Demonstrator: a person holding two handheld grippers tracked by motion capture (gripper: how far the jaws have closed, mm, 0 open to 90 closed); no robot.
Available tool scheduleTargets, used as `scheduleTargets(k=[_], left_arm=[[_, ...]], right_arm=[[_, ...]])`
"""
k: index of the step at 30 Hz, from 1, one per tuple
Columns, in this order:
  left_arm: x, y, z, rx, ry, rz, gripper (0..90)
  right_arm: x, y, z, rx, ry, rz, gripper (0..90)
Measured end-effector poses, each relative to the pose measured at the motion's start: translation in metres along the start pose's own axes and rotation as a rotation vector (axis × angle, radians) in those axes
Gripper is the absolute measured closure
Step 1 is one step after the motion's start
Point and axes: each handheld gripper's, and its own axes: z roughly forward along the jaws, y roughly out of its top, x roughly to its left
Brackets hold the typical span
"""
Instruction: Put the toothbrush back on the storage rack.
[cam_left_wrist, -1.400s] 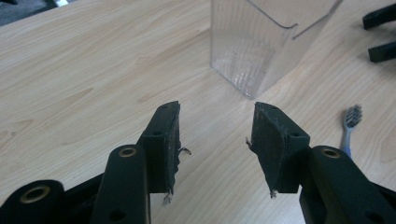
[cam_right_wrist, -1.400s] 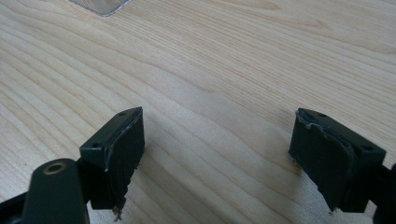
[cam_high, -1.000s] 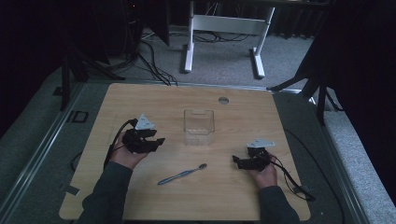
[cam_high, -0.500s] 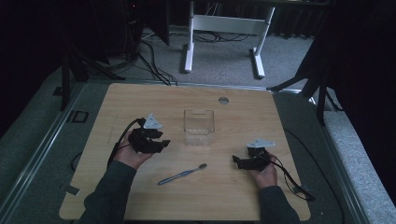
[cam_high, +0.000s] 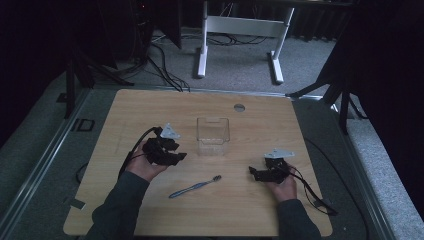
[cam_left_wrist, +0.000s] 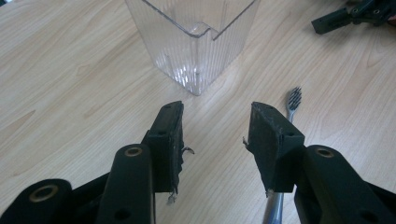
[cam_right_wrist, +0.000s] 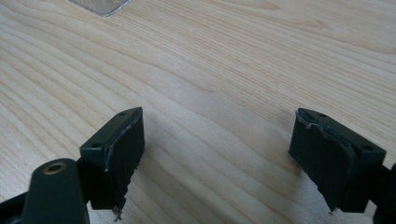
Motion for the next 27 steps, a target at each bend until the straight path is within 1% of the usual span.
scheduleTargets(k=[4,12,27], left_arm=[[-0.002,0.002,0.0,0.006,-0.001,0.002,54.5],[-0.005,0.005,0.004,0.028,-0.019,0.01,54.4],[-0.009,0.009,0.012,0.087,-0.035,0.026,54.2]], right_arm=[[0.0,0.0,0.0,0.0,0.0,0.0,17.4],[0.0,0.0,0.0,0.0,0.0,0.0,17.4],[0.0,0.0,0.0,0.0,0.0,0.0,17.4]])
